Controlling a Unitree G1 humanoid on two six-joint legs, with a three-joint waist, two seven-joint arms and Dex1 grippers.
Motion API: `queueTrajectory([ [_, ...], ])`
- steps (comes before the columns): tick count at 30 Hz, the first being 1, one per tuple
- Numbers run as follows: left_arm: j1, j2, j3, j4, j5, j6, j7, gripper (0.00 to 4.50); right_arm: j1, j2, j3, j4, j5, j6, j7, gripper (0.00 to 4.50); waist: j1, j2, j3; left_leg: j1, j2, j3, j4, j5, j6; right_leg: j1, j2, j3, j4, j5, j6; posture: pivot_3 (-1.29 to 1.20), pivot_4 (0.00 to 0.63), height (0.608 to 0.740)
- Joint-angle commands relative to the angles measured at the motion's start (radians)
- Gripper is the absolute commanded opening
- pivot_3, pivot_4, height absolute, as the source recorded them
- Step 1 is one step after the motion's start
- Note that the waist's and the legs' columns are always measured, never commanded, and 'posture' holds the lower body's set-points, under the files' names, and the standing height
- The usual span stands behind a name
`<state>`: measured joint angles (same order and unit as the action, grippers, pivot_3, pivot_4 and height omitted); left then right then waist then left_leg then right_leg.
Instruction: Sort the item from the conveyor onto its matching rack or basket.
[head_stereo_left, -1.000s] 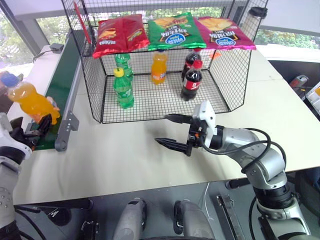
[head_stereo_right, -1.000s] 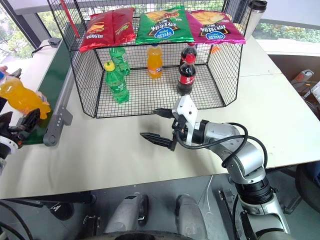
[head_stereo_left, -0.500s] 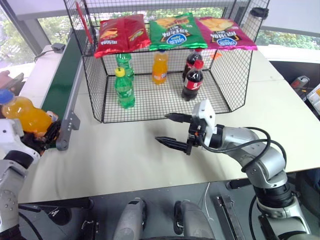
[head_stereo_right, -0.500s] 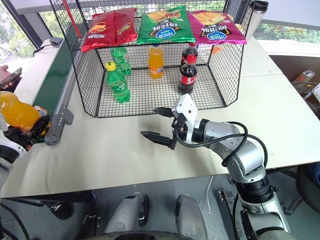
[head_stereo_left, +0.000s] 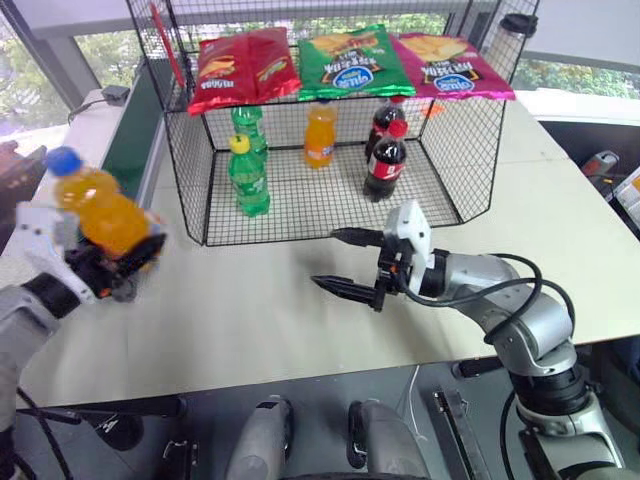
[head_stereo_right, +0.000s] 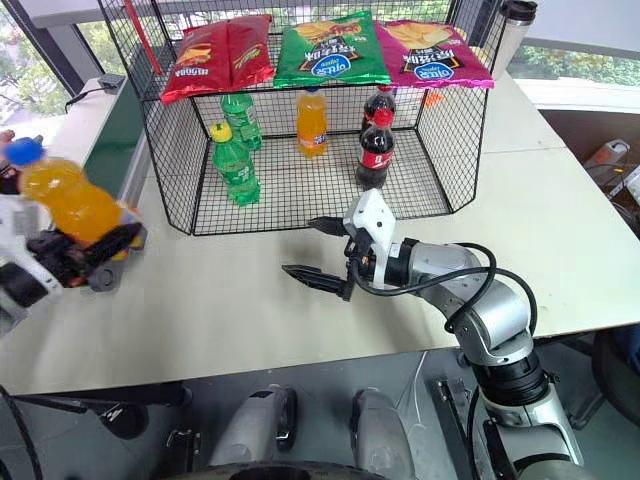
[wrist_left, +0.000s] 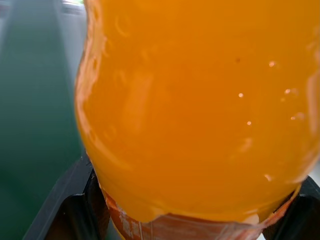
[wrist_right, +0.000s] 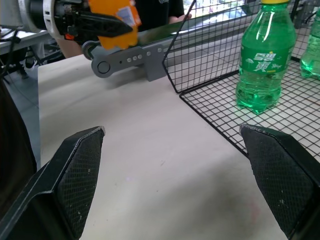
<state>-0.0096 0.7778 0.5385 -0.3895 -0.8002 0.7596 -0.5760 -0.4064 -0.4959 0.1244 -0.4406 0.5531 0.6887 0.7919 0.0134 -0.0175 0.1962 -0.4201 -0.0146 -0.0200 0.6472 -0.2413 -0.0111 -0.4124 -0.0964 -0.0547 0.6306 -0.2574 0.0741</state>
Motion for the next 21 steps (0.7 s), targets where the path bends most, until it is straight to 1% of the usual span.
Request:
queueTrajectory([
  [1,-0.055,0.019,-0.071,-0.067,-0.046,0.006,-0.058,2.98,-0.017,-0.008,0.001,-0.011,-0.001,-0.017,0.009,4.5,-0.001,0.0,0.0,0.0,0.0,0.0,0.0,0.0,0.0,0.0,0.0,0.0,0.0,0.0,0.0,0.0,0.15,0.739],
  [3,-0.112,0.028,-0.193,-0.087,-0.021,-0.006,-0.122,2.98,-0.022,-0.011,0.007,-0.016,-0.011,-0.019,0.006,4.5,-0.008,0.0,0.0,-0.001,0.0,0.0,0.0,0.0,0.0,-0.001,0.0,0.0,0.0,0.0,0.0,0.0,0.15,0.739],
  [5,-0.17,0.034,-0.307,-0.091,0.007,-0.02,-0.189,2.98,-0.025,-0.017,0.006,-0.022,-0.008,-0.007,0.003,4.5,-0.001,0.0,0.0,-0.001,0.001,0.0,-0.001,0.0,0.0,-0.003,0.002,0.0,0.002,0.002,0.003,0.0,0.15,0.739],
  [12,-0.308,-0.005,-0.522,-0.016,0.125,-0.105,-0.306,2.98,-0.041,-0.025,-0.012,-0.02,0.007,0.027,-0.007,4.5,-0.002,0.0,0.0,-0.002,0.001,0.002,0.001,0.0,0.001,-0.002,0.004,0.0,0.002,0.002,0.004,0.0,0.15,0.739],
  [15,-0.347,-0.026,-0.579,0.034,0.174,-0.148,-0.355,2.98,-0.05,-0.023,-0.026,-0.02,0.023,0.043,-0.016,4.5,-0.002,0.0,0.0,-0.002,0.002,0.002,0.001,0.0,0.001,-0.002,0.008,0.0,0.002,0.003,0.004,0.0,0.15,0.739],
  [21,-0.416,-0.08,-0.647,0.129,0.241,-0.206,-0.415,2.98,-0.074,-0.004,-0.046,-0.02,0.056,0.075,-0.047,4.5,-0.002,0.0,0.0,-0.002,0.004,0.002,0.002,0.0,0.001,-0.002,0.01,-0.001,0.004,0.003,0.005,0.0,0.15,0.739],
])
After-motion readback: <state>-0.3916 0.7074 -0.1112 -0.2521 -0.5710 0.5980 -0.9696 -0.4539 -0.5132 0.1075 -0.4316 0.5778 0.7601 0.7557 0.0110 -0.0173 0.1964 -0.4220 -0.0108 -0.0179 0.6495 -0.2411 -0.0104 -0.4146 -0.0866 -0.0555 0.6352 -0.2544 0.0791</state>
